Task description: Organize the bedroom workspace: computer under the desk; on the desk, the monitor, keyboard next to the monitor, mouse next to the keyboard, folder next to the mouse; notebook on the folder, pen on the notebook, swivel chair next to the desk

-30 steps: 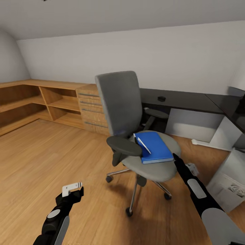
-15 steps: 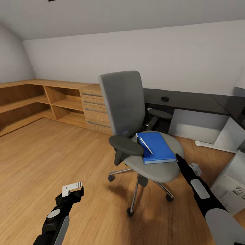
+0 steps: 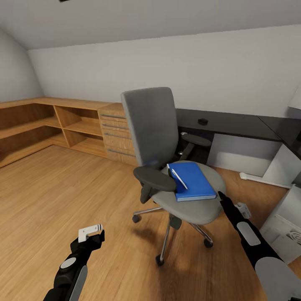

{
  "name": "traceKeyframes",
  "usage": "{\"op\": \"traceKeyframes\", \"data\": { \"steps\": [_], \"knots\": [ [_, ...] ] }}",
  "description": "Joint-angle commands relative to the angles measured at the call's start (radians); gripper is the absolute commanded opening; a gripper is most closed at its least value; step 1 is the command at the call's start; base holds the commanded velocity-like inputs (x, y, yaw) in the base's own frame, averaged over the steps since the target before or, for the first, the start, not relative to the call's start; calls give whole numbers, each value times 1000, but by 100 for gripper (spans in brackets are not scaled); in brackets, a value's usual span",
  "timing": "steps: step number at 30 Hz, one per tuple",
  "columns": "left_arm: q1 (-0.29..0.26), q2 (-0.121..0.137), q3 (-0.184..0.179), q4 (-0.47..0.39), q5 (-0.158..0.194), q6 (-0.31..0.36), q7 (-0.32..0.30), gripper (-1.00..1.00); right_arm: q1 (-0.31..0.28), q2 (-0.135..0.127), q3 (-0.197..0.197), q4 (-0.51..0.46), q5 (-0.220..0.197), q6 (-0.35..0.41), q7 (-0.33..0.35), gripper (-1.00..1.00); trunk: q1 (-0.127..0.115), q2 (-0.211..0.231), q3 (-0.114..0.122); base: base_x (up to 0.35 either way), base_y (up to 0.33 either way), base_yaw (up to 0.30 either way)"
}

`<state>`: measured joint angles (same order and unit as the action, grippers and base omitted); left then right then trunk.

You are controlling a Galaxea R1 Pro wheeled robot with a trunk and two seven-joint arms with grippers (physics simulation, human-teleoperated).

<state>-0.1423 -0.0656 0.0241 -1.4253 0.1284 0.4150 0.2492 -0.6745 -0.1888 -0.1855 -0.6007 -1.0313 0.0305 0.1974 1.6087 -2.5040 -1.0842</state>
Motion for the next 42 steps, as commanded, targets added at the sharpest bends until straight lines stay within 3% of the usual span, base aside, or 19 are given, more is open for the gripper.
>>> {"op": "traceKeyframes", "data": {
  "steps": [1,14,25,33,42],
  "knots": [
    [0,0,0,-1,10,4,6,100,0,0,-2,1,-10,3,5,100,0,0,-1,0,0,0],
    [0,0,-1,-1,11,3,7,100,0,-4,-3,1,-10,3,7,100,0,0,-1,0,0,0],
    [0,-2,-1,-1,10,2,7,100,1,-30,-6,2,-13,5,9,100,0,0,-1,5,0,0],
    [0,-2,-1,-1,10,2,7,100,1,-69,-26,2,-19,8,7,100,0,0,-1,136,0,0],
    [0,-1,-1,0,11,2,6,100,1,-76,-39,2,-19,9,5,100,0,0,-1,124,0,0]
  ]
}}
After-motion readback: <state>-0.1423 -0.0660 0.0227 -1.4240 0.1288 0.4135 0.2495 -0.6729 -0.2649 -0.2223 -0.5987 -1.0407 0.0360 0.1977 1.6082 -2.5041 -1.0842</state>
